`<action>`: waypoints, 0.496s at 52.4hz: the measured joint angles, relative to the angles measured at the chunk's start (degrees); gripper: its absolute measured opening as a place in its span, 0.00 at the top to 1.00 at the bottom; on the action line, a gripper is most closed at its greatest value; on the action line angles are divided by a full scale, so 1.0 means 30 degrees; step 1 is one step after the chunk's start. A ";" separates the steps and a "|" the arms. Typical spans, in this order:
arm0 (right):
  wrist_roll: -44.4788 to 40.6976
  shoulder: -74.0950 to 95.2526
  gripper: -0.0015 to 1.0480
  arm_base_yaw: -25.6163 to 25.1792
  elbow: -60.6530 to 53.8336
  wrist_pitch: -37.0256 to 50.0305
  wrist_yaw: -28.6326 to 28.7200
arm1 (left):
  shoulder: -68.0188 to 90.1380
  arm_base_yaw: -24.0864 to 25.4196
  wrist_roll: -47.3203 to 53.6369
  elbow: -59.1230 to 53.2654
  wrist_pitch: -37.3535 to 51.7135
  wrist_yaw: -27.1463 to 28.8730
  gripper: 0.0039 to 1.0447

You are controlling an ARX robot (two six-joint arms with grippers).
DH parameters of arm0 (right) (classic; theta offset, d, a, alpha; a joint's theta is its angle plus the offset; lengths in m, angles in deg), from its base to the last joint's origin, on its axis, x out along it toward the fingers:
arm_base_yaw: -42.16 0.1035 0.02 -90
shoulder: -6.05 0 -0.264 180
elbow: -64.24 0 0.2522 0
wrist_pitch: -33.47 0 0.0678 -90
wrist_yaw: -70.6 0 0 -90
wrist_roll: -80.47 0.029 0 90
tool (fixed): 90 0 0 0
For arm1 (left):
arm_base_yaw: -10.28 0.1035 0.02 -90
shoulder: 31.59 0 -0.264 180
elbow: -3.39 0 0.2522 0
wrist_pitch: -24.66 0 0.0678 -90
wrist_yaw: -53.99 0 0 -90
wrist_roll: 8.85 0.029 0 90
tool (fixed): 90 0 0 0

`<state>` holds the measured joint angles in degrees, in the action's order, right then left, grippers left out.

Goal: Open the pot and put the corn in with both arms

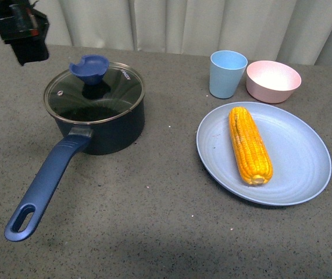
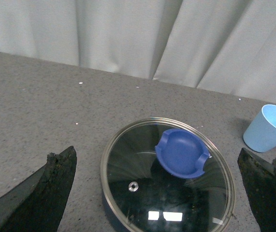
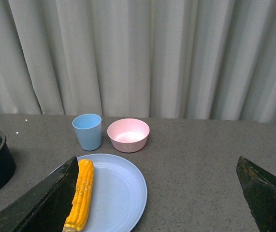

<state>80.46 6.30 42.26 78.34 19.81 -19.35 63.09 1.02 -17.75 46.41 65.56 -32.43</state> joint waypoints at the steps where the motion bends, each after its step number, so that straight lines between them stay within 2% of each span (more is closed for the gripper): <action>1: 0.0007 0.0000 0.09 0.0000 0.0000 0.0000 0.0000 | 0.0168 -0.0029 0.0000 0.0175 -0.0051 -0.0058 0.06; 26: 0.0000 0.0000 0.09 0.0000 0.0000 0.0000 0.0000 | 0.6768 -0.0481 0.2237 0.5785 -0.0758 -0.1304 0.06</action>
<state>80.46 6.30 42.26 78.34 19.81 -19.35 83.39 -0.42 -11.04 63.76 63.28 -36.34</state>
